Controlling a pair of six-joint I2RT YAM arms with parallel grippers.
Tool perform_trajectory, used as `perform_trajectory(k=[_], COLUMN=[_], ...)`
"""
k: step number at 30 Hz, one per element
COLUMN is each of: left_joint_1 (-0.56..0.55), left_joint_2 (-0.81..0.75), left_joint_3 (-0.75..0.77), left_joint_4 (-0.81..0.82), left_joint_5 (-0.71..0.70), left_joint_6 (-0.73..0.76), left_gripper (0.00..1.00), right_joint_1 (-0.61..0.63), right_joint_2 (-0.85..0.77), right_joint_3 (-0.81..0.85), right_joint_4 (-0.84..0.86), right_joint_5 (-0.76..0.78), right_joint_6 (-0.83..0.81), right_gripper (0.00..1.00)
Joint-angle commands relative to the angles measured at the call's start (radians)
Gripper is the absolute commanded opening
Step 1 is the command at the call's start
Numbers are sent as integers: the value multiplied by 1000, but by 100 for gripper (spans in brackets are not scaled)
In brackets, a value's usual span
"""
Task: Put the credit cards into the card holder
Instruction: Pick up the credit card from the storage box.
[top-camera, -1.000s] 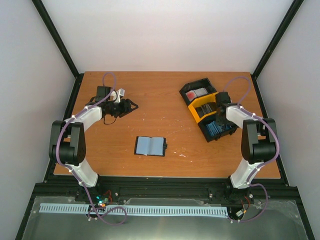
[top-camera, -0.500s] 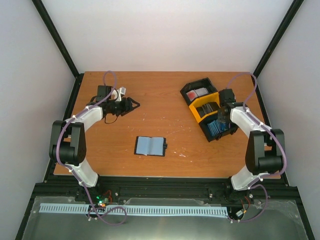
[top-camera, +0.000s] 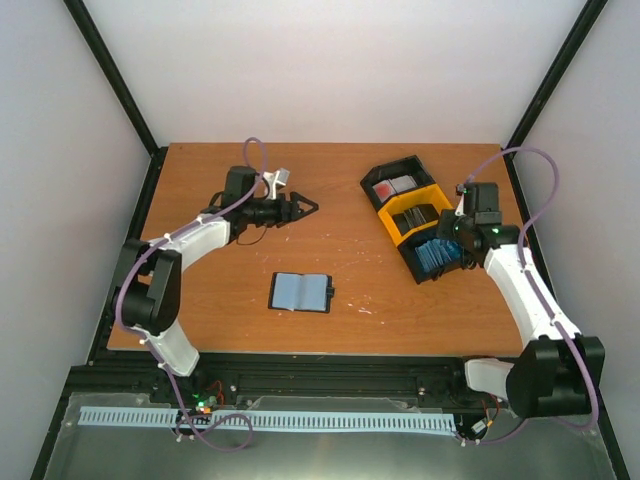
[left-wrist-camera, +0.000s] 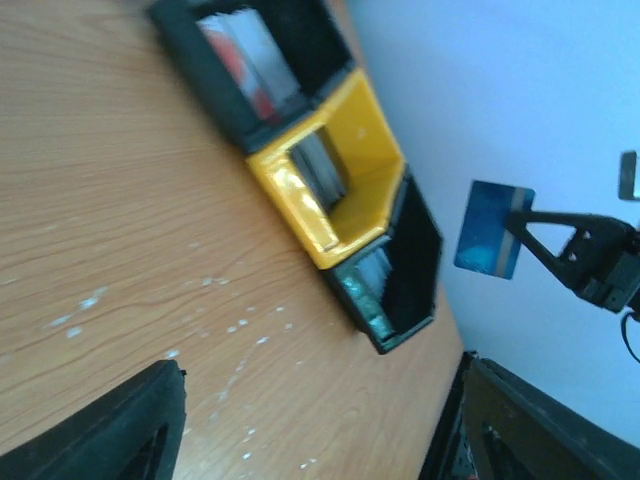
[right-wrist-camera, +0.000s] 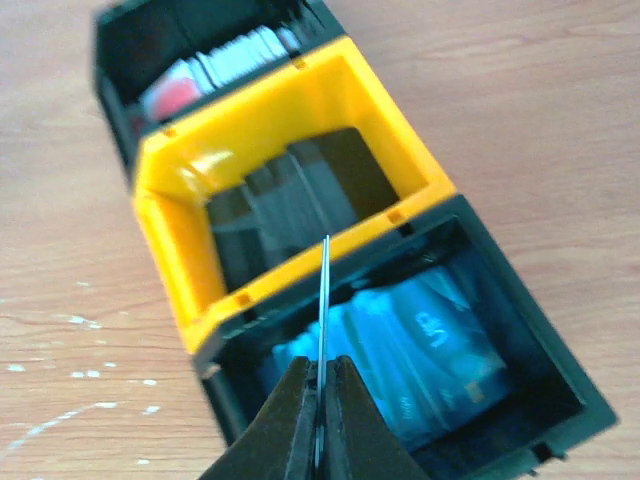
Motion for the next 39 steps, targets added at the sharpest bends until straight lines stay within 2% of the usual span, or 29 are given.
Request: perform_trajectory(k=[1, 5, 8, 14, 18, 23, 27, 30, 39], left_joint_1=[-86, -173, -237, -319, -349, -366, -370, -376, -382], left_joint_2=[68, 174, 256, 403, 441, 443, 429, 391, 269], left_joint_3=[93, 190, 284, 486, 545, 548, 535, 484, 297], left_joint_4=[183, 247, 260, 224, 174, 171, 186, 260, 510], left_joint_5=[83, 108, 122, 181, 194, 210, 260, 288, 352], left_joint_6=[-79, -114, -122, -130, -124, -149, -190, -220, -317], left_gripper=[79, 84, 86, 88, 88, 86, 78, 75, 55], right_joint_1=[-88, -224, -303, -327, -327, -280, -244, -211, -162], right_joint_2=[-79, -152, -191, -224, -230, -209, -203, -193, -184], right_joint_3=[-49, -143, -222, -335, -396, -408, -393, -390, -372], right_joint_4=[110, 223, 323, 518, 682, 769, 773, 792, 780], right_joint_5=[-345, -613, -741, -922, -1046, -1118, -1129, -1142, -1141], right_joint_6=[85, 171, 250, 375, 477, 521, 519, 525, 500], right_gripper=[3, 3, 3, 3, 3, 3, 3, 3, 3])
